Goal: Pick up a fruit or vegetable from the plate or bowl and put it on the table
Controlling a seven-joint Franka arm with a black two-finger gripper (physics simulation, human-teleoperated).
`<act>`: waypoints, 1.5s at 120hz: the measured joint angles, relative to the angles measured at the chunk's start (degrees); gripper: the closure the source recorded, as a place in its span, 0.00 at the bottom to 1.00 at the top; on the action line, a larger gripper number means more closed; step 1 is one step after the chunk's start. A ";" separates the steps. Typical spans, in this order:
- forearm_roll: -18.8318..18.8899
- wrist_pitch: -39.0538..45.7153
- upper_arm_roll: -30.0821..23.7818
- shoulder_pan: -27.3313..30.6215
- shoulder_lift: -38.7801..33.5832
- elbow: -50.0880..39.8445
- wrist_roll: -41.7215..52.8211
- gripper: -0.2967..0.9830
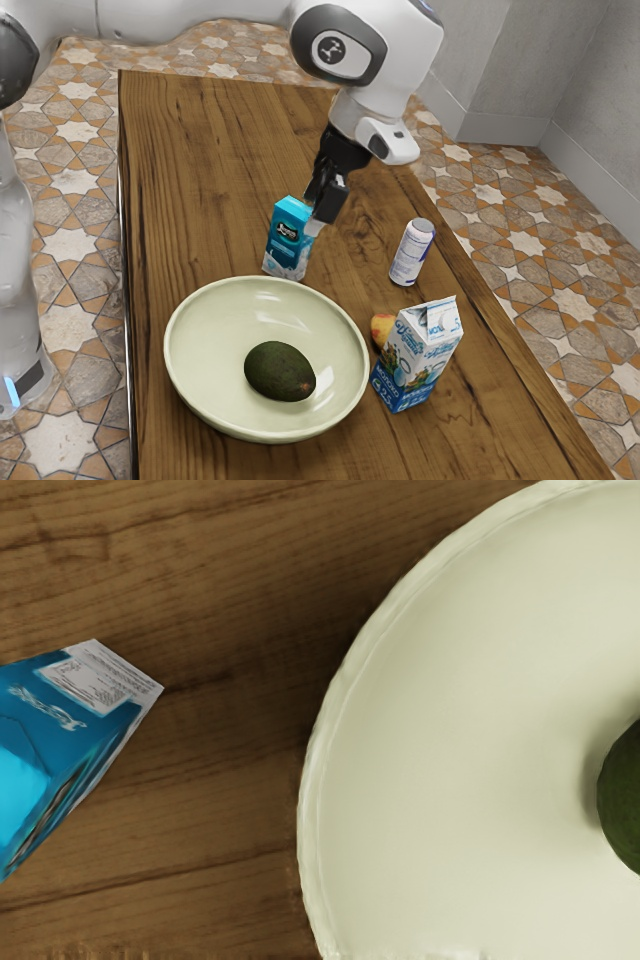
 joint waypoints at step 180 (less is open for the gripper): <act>-5.10 19.52 -21.64 -0.34 -7.88 -21.75 16.62 0.23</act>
